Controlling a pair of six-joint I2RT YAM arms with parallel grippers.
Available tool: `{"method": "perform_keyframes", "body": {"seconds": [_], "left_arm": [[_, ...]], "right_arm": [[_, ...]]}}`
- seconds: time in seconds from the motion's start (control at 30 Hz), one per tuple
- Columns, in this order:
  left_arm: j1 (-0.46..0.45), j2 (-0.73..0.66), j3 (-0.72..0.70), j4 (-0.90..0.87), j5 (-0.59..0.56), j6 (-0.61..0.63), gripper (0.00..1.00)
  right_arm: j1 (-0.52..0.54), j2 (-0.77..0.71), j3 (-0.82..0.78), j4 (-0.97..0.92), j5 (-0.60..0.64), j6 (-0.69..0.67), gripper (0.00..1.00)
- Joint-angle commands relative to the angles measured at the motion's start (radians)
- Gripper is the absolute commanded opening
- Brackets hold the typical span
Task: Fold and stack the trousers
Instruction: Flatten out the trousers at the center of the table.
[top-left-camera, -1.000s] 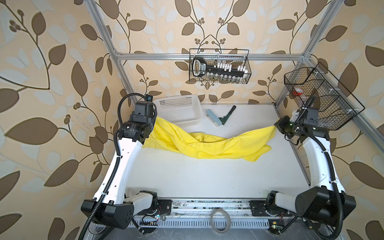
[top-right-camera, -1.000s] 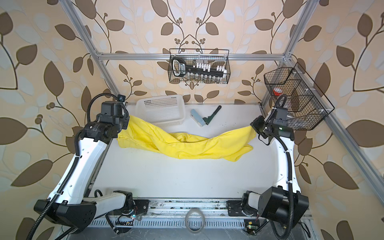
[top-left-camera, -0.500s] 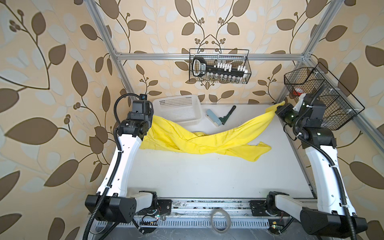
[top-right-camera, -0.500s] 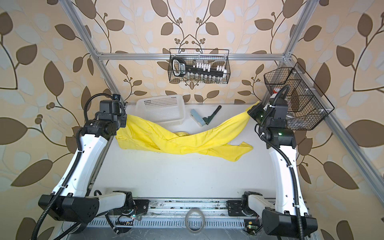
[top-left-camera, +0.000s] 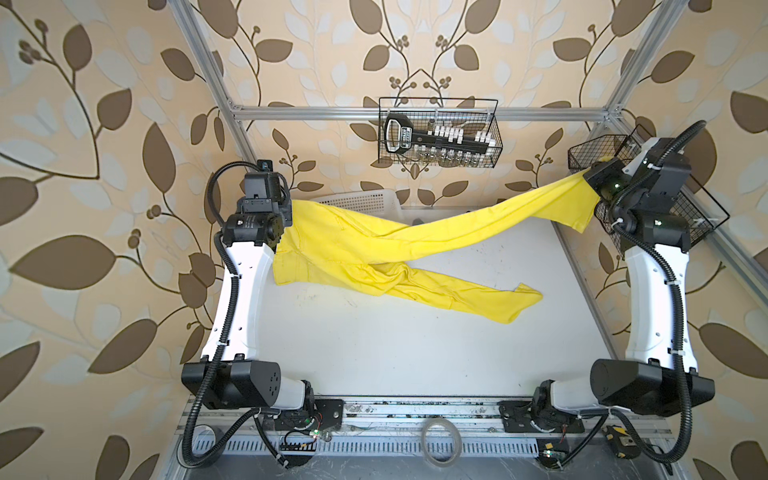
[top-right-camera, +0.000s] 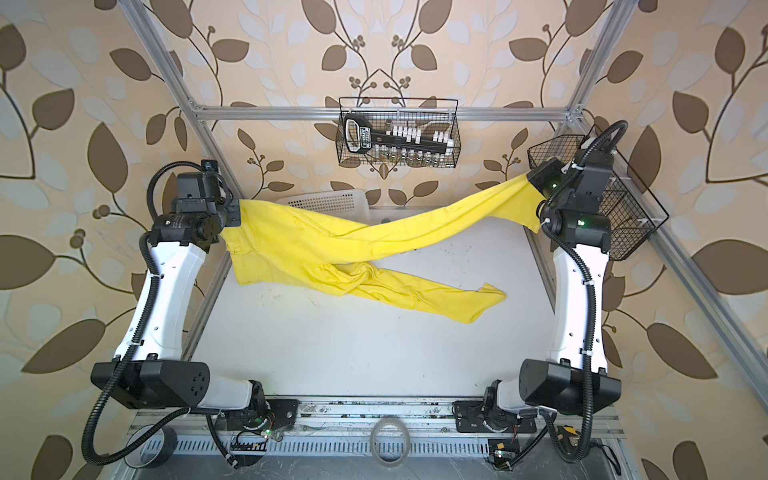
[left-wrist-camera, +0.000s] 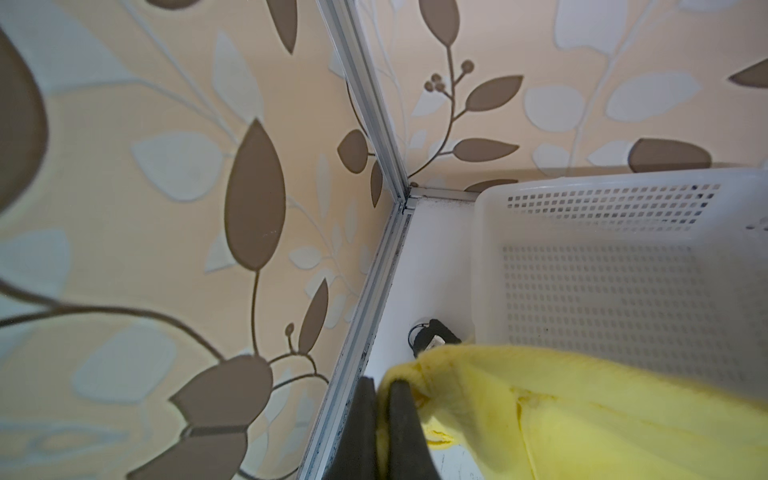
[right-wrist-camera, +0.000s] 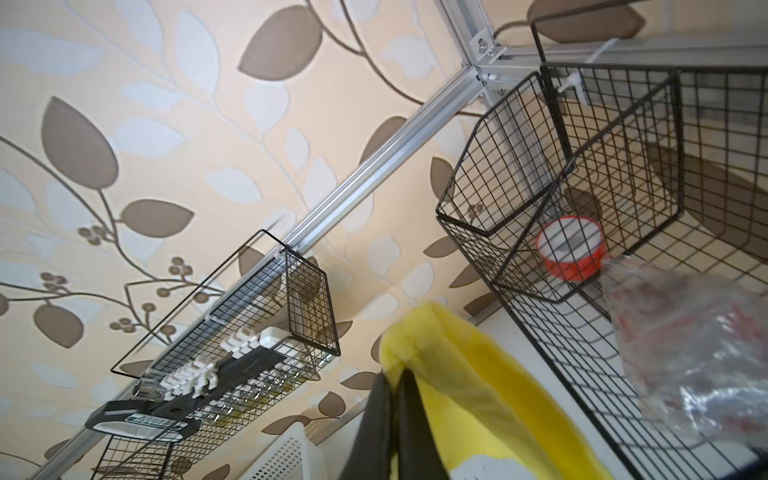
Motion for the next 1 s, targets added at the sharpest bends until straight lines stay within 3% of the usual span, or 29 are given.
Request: {"method": "perform_keyframes", "body": {"seconds": [0.0, 0.13, 0.33, 0.47, 0.7, 0.97], "left_arm": [[0.010, -0.001, 0.106, -0.013, 0.038, -0.032, 0.00], [0.011, -0.045, 0.088, -0.084, 0.091, -0.077, 0.00], [0.017, -0.220, -0.230, -0.080, 0.055, -0.216, 0.00], [0.071, -0.284, -0.378, -0.077, -0.021, -0.344, 0.00], [0.145, -0.385, -0.585, 0.007, -0.123, -0.485, 0.00], [0.151, -0.480, -0.721, -0.037, -0.049, -0.623, 0.00]], "right_arm": [[-0.047, -0.013, 0.053, 0.040, -0.110, 0.035, 0.00], [-0.048, -0.125, -0.104, 0.025, -0.195, 0.078, 0.00], [-0.054, -0.356, -0.478, -0.058, -0.276, 0.155, 0.00], [-0.092, -0.485, -0.655, -0.204, -0.067, 0.109, 0.00], [-0.162, -0.617, -0.983, -0.208, 0.180, 0.197, 0.00], [-0.128, -0.712, -1.135, -0.225, 0.308, 0.178, 0.00]]}}
